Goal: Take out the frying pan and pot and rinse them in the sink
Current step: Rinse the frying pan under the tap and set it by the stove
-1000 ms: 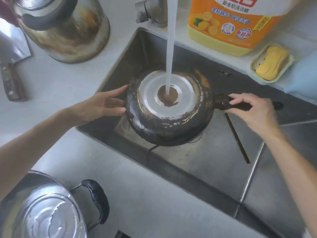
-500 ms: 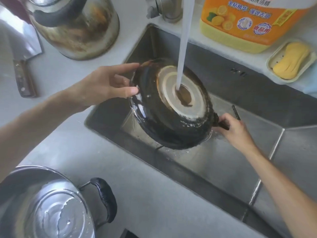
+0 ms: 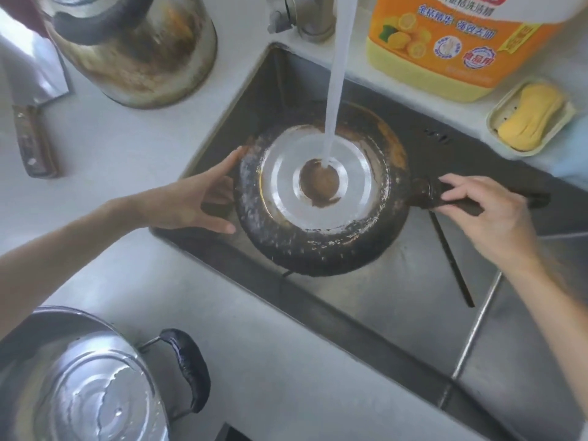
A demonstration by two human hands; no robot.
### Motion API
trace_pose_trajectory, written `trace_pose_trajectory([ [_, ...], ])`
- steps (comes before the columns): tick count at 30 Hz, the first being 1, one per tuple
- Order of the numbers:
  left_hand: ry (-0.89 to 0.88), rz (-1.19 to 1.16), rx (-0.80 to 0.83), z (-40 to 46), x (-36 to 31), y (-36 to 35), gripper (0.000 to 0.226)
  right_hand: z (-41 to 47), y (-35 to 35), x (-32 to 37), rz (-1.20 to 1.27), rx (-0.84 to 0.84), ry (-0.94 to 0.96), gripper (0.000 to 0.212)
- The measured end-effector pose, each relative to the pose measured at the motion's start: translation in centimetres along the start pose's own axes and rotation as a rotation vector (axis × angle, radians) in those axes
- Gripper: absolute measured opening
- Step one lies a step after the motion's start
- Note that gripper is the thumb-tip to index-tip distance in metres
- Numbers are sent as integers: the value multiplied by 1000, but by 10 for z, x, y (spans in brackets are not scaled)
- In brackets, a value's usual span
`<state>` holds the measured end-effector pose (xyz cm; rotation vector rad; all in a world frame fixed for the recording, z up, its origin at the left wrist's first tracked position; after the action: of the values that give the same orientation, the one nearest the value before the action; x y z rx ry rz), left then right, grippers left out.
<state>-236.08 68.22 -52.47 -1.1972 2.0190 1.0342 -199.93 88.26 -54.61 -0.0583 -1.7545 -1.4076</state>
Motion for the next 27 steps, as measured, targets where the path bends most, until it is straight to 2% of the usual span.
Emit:
trace_pose_trajectory([
  [4,-21,269,-16,2,-3,3,111,-29,-25,-16,120,27,-158,31],
  [8,-84,416,-23,14,1,6,90,-46,-38,-18,34,95,-279,29],
  [10,-104,446,-57,22,2,5,75,-46,-36,-16,-32,102,-291,28],
  [12,-117,483,-147,31,-3,1,47,-40,-30,-16,-50,129,-280,26],
  [14,-96,550,-221,42,-6,-1,31,-30,-26,-21,-46,207,-286,22],
  [16,-24,537,-228,55,-1,-1,30,-17,-25,-27,-21,331,-312,13],
  [19,96,239,-141,71,9,-4,33,0,-31,-36,-22,486,-360,14],
  [21,175,127,-127,81,16,-9,33,5,-40,-45,-50,549,-374,18],
  [24,302,179,-126,96,27,-24,34,5,-56,-58,-126,626,-344,50],
  [27,378,305,-128,106,42,-34,36,-4,-75,-62,-174,580,-322,48],
])
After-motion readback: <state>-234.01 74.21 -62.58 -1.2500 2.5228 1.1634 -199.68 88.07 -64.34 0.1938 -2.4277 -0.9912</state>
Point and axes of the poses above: each hand's wrist, its own z-axis towards the middle knuckle, its own y-axis out of the back of the hand, x = y × z, the point moved 1 cm from there along z, towards the middle knuckle, and after that the axes turned 7 degrees about -y, right-handed, at the moved point
